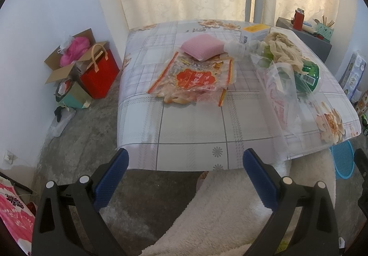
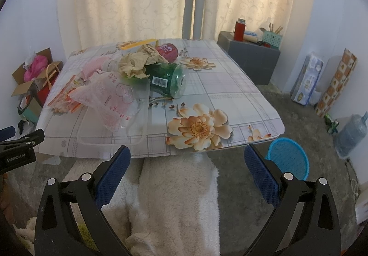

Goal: Collect trash

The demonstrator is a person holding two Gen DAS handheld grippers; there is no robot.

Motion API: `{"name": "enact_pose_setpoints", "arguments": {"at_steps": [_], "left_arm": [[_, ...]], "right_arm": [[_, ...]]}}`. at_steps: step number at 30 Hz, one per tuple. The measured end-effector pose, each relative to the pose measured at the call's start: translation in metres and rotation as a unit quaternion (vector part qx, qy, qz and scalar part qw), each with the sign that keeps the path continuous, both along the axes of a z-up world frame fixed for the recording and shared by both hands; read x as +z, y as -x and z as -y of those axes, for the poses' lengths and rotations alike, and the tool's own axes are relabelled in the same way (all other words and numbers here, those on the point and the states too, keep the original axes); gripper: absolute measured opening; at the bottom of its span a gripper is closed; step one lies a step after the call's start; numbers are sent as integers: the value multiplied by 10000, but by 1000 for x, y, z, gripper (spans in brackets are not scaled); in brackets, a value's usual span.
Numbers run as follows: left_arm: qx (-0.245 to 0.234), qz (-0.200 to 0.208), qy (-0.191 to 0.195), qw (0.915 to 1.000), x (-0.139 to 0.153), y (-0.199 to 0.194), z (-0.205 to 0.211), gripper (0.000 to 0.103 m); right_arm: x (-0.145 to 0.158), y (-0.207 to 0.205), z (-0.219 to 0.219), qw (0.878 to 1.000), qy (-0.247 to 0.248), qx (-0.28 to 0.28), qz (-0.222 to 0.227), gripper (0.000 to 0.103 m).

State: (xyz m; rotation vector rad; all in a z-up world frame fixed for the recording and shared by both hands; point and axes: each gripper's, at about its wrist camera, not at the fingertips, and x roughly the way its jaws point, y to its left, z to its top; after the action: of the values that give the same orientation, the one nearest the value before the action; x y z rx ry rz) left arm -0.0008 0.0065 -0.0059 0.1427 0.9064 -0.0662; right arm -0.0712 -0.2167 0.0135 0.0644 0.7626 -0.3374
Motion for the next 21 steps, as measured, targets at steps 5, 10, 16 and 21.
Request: {"name": "enact_pose_setpoints", "arguments": {"at_steps": [5, 10, 16, 21], "left_arm": [[-29, 25, -39, 10000, 1, -5, 0, 97], [-35, 54, -78, 9999, 3, -16, -3, 97], [-184, 23, 70, 9998, 4, -33, -10, 97], [-236, 290, 265, 9990, 12, -49, -18, 97]], "right_arm": [[-2, -1, 3, 10000, -57, -6, 43, 95], [-2, -7, 8, 9999, -121, -31, 85, 95], [-5, -15, 10, 9996, -231, 129, 123, 95], [-3, -21, 11, 9996, 11, 91, 280, 95]]}}
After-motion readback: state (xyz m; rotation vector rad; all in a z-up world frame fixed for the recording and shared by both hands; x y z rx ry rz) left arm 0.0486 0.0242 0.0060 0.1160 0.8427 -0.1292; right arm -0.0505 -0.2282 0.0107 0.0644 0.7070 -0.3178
